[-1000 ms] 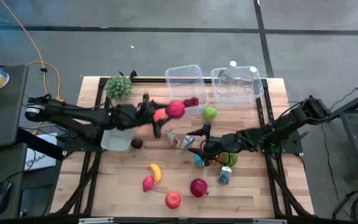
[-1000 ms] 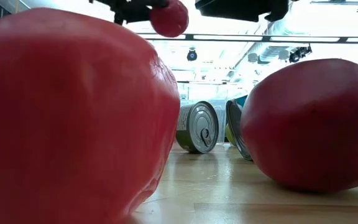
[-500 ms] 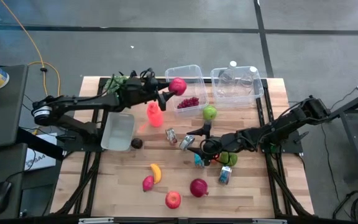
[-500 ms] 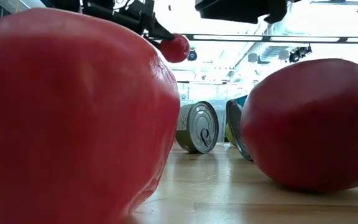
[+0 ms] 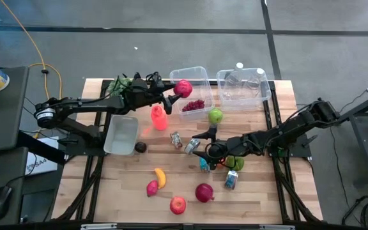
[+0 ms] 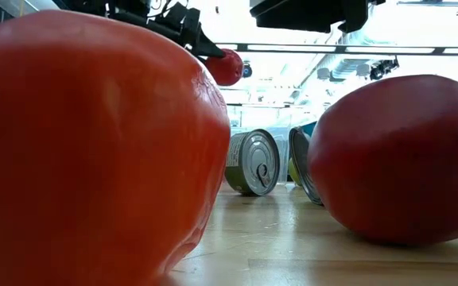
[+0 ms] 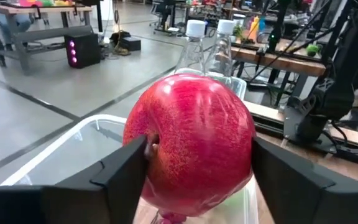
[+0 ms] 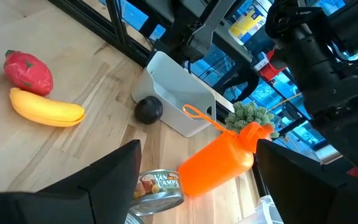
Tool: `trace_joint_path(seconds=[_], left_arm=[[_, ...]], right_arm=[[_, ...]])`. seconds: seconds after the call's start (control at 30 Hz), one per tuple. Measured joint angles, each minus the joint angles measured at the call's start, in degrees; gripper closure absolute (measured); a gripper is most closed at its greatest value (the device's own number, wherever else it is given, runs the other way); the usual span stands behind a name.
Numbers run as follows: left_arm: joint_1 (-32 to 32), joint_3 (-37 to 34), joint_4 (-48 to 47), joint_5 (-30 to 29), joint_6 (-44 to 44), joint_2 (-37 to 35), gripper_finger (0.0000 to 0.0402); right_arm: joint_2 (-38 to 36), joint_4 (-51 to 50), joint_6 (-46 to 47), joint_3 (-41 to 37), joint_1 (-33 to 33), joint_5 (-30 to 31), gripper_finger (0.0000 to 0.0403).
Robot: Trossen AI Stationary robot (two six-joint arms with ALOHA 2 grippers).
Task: Pick & Place Food Item
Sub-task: Put the top red apple into the left transparent bin, then put the orange tumbler into the right transparent bin
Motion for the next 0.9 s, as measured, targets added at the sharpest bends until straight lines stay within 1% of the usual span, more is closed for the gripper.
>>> trace_joint_path(seconds=[0.13, 0.23, 0.3, 0.47, 0.53, 0.63, 0.7, 0.8, 0.83, 0.9], left_arm=[[-0.03, 0.01, 0.01, 0.00, 0.23, 0.03, 0.0092], [-0.03, 0.01, -0.02, 0.00, 0.54, 0.45, 0.0068], [-0.03, 0.03, 0.49, 0.00, 0.54, 0.91, 0.0061], [-0.03, 0.03, 0.64, 0.21, 0.22, 0.81, 0.0058], [-0.03, 0.01, 0.29, 2.86, -1.24, 0.15, 0.0057], [-0.03, 0.01, -0.55, 11.13, -2.23, -1.80, 0.0057], [-0.09, 0.01, -2.88, 14.73, -2.39, -3.72, 0.0057], [-0.04, 0.03, -10.70, 16.85, -2.03, -7.69, 0.0057], [0.00, 0.04, -14.30, 17.63, -0.42, -9.07, 0.0057], [0.47, 0.03, -23.88, 18.16, 6.36, -12.15, 0.0057]], right_arm=[[0.00, 0.03, -0.01, 0.00, 0.00, -0.02, 0.0096], [0.01, 0.04, -0.01, 0.00, 0.00, -0.02, 0.0096], [0.00, 0.05, 0.00, 0.00, 0.00, -0.02, 0.0096], [0.00, -0.23, 0.00, 0.00, 0.00, -0.02, 0.0096], [0.00, -0.41, 0.01, 0.00, 0.00, -0.03, 0.0096], [0.00, -0.83, 0.24, 0.00, 0.00, -0.02, 0.0096], [0.00, -1.17, 0.26, 0.00, 0.00, -0.02, 0.0096], [0.00, -1.70, 0.62, 0.00, 0.00, -0.02, 0.0096], [0.00, -1.95, 1.05, 0.00, 0.00, -0.02, 0.0096], [0.00, -2.16, 1.73, 0.00, 0.00, -0.02, 0.0096]])
